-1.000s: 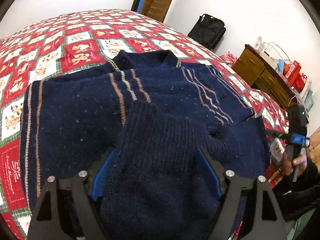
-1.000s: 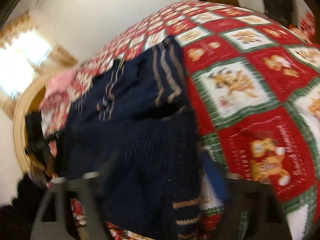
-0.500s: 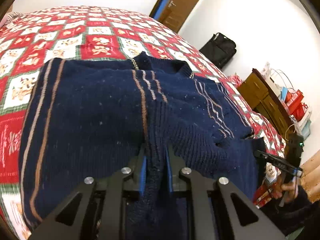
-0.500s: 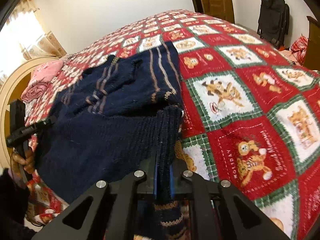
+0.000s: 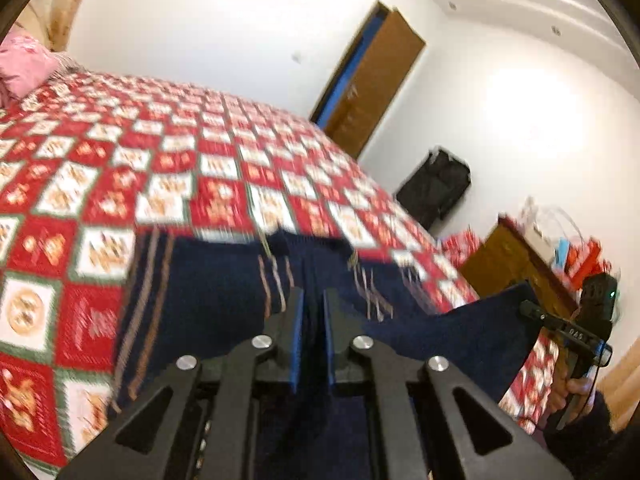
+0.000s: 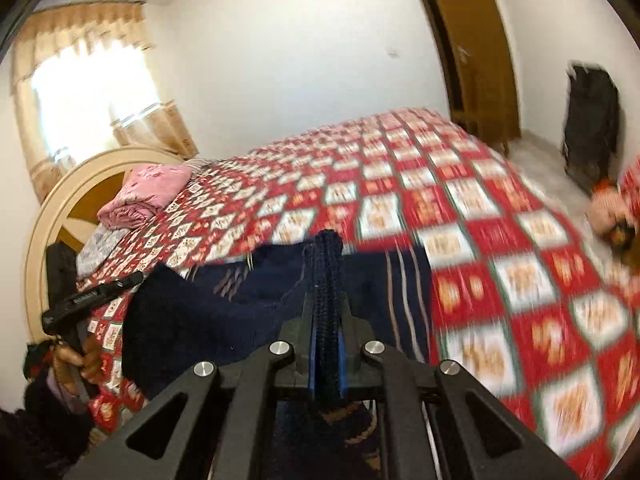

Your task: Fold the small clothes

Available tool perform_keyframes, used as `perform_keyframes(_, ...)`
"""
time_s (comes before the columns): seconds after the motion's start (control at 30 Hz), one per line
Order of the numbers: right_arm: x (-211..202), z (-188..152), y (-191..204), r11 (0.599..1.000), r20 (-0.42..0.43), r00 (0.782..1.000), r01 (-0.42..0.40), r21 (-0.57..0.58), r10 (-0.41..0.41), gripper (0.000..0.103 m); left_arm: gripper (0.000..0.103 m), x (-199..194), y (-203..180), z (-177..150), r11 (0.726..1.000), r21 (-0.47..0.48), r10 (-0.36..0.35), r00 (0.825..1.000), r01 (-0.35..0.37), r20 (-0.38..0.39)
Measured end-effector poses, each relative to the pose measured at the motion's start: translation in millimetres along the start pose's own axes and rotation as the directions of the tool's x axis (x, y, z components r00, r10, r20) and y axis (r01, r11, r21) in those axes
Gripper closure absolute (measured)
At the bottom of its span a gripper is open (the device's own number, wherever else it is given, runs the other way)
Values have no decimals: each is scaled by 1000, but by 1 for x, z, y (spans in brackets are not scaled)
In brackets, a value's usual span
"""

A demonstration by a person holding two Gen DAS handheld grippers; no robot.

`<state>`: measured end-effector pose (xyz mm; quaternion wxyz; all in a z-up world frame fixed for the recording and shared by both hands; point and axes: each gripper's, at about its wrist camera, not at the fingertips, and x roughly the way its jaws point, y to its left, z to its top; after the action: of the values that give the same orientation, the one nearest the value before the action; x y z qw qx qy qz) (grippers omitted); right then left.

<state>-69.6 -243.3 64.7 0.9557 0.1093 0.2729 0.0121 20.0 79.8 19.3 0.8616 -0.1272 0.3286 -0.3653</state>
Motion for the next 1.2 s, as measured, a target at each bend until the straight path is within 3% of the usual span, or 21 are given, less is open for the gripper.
perform_keyframes(0.1,31,35,3,998,18,1000,22,-66,-21,96,93,-8,8,22,999,-12,43,996,-42,72)
perform_keyframes(0.2,72,45,5,978,1,993,119,-172,-121,96,93,-6,16,37,992,4,125,988,-126,93)
perform_keyframes(0.27,93,40,-6,986,-64,991,111,-123,-119,96,93,9,21,40,987,38,153,987,-155,38)
perform_keyframes(0.33,107,26,-15,987,-112,984,127,-95,-137,96,83,28,25,36,988,60,143,988,-140,-50)
perform_keyframes(0.4,110,10,-23,988,-135,980,134,-80,-144,96,65,48,29,27,987,92,146,981,-134,-131)
perform_keyframes(0.43,111,5,-25,988,-141,979,137,-71,-146,96,49,62,33,21,988,104,134,975,-117,-179)
perform_keyframes(0.47,109,-3,-30,989,-153,977,140,-50,-146,96,40,71,35,15,989,108,126,969,-104,-214)
perform_keyframes(0.57,105,-18,-41,990,-178,974,140,-2,-138,96,39,111,44,-1,988,117,136,931,-102,-339)
perform_keyframes(0.63,104,-24,-45,990,-187,973,141,11,-137,96,38,127,44,-11,981,149,170,911,-122,-376)
perform_keyframes(0.73,106,-31,-50,989,-205,969,146,38,-135,96,33,131,36,-17,965,216,217,910,-146,-353)
perform_keyframes(0.8,107,-33,-52,988,-210,969,144,60,-129,96,39,130,33,-18,962,222,232,907,-160,-351)
perform_keyframes(0.87,106,-31,-50,988,-204,971,139,73,-122,96,73,123,33,-18,959,219,246,909,-178,-336)
perform_keyframes(0.93,101,-28,-45,989,-185,976,131,71,-116,96,86,111,39,-15,980,144,177,928,-137,-328)
perform_keyframes(1.03,95,-22,-37,991,-164,979,128,50,-118,96,88,101,39,-14,988,105,144,940,-116,-309)
perform_keyframes(1.2,87,-21,-30,990,-156,979,138,16,-134,96,88,79,26,-14,983,106,170,960,-149,-222)
